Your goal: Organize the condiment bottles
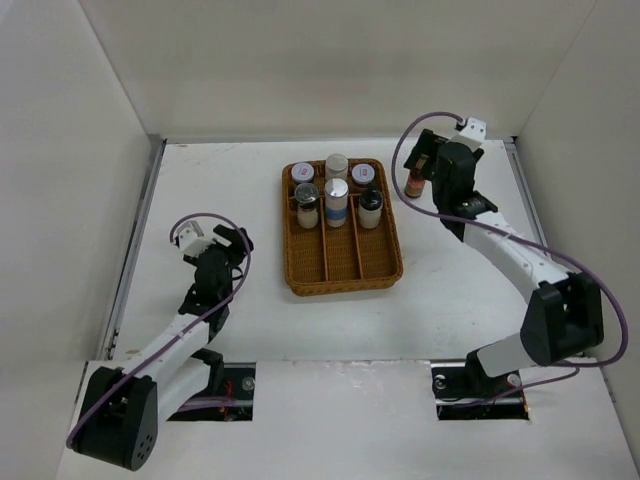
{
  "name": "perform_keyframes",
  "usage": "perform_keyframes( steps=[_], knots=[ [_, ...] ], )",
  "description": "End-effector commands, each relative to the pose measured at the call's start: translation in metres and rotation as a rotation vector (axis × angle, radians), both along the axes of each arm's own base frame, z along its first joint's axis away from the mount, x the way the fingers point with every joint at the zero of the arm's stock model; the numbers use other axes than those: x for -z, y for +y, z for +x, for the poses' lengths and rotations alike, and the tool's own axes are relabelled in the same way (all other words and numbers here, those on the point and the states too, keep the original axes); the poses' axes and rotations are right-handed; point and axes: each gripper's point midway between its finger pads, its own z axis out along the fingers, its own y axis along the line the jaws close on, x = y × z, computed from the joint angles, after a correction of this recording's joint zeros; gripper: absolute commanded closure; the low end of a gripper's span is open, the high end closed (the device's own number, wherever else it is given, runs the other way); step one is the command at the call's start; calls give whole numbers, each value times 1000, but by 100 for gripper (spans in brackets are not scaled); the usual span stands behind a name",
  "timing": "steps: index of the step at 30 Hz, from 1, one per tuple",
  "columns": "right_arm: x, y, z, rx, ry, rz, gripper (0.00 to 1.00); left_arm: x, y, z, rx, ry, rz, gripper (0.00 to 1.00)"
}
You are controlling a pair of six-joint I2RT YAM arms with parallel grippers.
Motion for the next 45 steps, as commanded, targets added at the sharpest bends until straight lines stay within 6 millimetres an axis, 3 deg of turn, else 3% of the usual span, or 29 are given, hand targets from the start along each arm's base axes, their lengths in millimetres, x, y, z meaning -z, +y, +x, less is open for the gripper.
perform_keyframes(
  steps=[1, 7, 11, 18, 22, 24, 27, 32, 37, 42, 45],
  knots=[
    [-1, -26, 17, 62, 29, -75, 0, 0, -13, 2, 74, -49, -128, 28],
    [26, -25, 60, 15, 110, -145, 0, 4, -25, 3, 123, -58, -141, 24],
    [31, -22, 81, 10, 111, -176, 0, 8, -30, 5, 141, -41, -142, 23],
    [58, -26, 109, 24, 137, -203, 4, 5, -32, 4, 158, -56, -148, 22],
    [69, -32, 121, 40, 143, -214, 28, 6, -34, 4, 167, -55, -149, 22],
    [68, -36, 123, 55, 134, -217, 45, 6, -35, 5, 171, -56, -150, 22],
    [52, -38, 120, 79, 72, -216, 61, 8, -37, 6, 174, -51, -149, 22],
    [-3, -48, 95, 150, -30, -271, 69, 6, -41, 5, 188, -55, -149, 22],
    [-71, -43, 38, 162, -142, -248, 69, 7, -44, 6, 200, -52, -150, 22],
    [-127, -13, -29, 66, -252, -183, 69, 5, -40, 5, 191, -59, -153, 22],
    [-153, 17, -67, -32, -314, -145, 69, 2, -40, 3, 186, -73, -155, 22]
  ],
)
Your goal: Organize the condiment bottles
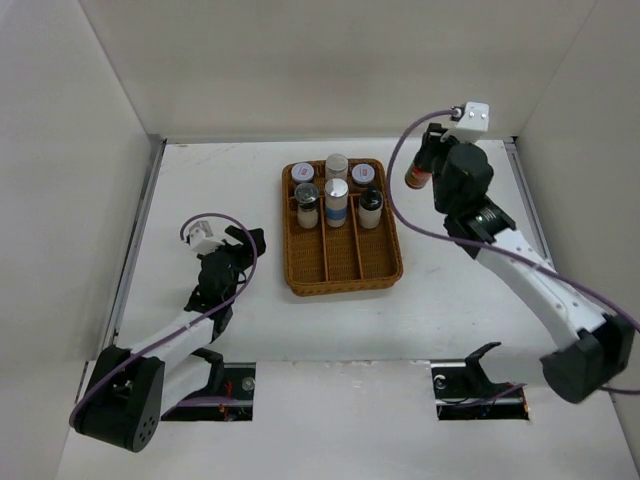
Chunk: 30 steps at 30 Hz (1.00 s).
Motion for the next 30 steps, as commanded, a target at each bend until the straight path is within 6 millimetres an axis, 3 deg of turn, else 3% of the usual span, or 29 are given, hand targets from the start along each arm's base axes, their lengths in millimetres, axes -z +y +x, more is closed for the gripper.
perform_keyframes(
  steps=[1, 6, 10, 14, 20, 30],
  knots=[
    [-75, 26, -45, -98, -201, 108, 69, -21, -2, 3, 2, -76, -31, 22],
    [-84, 88, -86, -297, -207, 133, 68, -19, -4, 4, 15, -64, -31, 22],
    [-53, 143, -99, -419, -159, 145, 69, -19, 1, 4, 0, -64, -31, 22],
    [-11, 181, -101, -470, -138, 154, 69, -21, 1, 3, -2, -73, -34, 22],
    [24, 205, -101, -490, -94, 131, 69, -21, -5, 4, 15, -70, -31, 22],
    [84, 212, -97, -484, 9, 79, 69, -17, -3, 6, 5, -60, -25, 21]
  ],
)
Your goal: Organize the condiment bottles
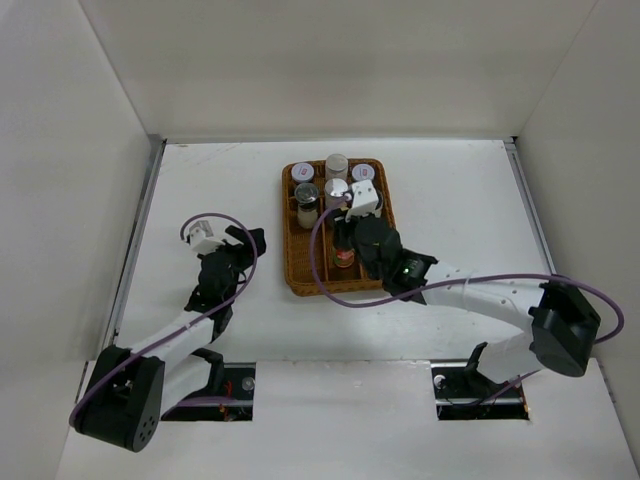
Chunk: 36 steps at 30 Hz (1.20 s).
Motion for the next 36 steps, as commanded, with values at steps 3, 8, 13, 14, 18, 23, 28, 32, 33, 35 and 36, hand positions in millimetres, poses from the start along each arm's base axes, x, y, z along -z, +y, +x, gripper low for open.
perform_keyframes(
  steps=[3, 8, 13, 14, 18, 23, 28, 32, 33, 35, 36],
  knots=[
    [-20, 4, 3, 30, -57, 158, 69, -15, -5, 6, 8, -51, -22, 21],
    [4, 2, 0, 35, -21, 144, 69, -14, -5, 6, 9, -48, -21, 21],
    [23, 2, -3, 40, 18, 149, 66, -15, -6, 6, 10, -51, -20, 21],
    [31, 3, -5, 37, 33, 143, 66, -15, -5, 7, 5, -51, -20, 21],
    [55, 7, -13, 31, 70, 114, 63, -18, -5, 5, 7, -60, -23, 21],
    [53, 4, -15, 35, 70, 126, 43, -16, -8, 6, 16, -53, -21, 21],
    [41, 4, -16, 22, 57, 145, 38, -16, -7, 6, 10, -53, -20, 21],
    [37, 3, -16, 22, 50, 151, 37, -19, -8, 5, 12, -63, -21, 21],
    [35, 2, -17, 24, 48, 154, 37, -17, -7, 5, 7, -58, -19, 21],
    [30, 1, -17, 23, 42, 160, 33, -15, -7, 5, 9, -50, -17, 21],
    [27, -1, -18, 21, 36, 161, 28, -16, -8, 5, 12, -52, -17, 21]
  ],
)
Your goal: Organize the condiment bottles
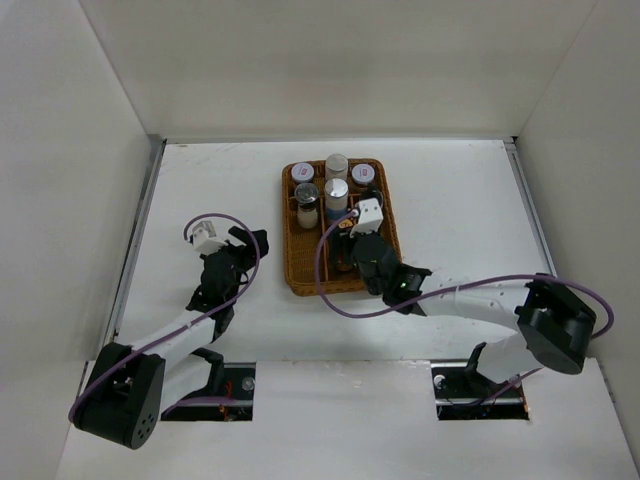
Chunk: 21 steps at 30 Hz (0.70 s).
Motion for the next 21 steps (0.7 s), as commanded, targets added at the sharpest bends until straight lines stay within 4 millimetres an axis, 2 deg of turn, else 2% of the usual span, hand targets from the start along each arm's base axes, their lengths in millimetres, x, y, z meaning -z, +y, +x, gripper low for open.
perform_keyframes(
  steps=[1, 3, 10, 11, 12, 16, 21],
  knots=[
    [-37, 1, -4, -14, -62, 93, 23, -23, -3, 6, -2, -71, -24, 21],
    [-52, -5, -6, -7, -87, 116, 15, -21, -2, 6, -9, -67, -20, 20],
    [-101, -27, -16, 8, -171, 201, 0, -18, -2, 9, -11, -54, -10, 15],
    [-106, -34, -16, 27, -180, 216, 0, -16, 0, 10, -20, -45, -4, 13],
    [-108, -43, -15, 54, -188, 230, 0, -11, 3, 12, -31, -26, 2, 0],
    [-111, -106, -5, 262, -226, 308, 0, -1, 8, 16, -56, 42, 31, 0],
    [-80, -184, -4, 542, -221, 427, 0, 9, 24, 19, -107, 97, 56, 0]
  ],
)
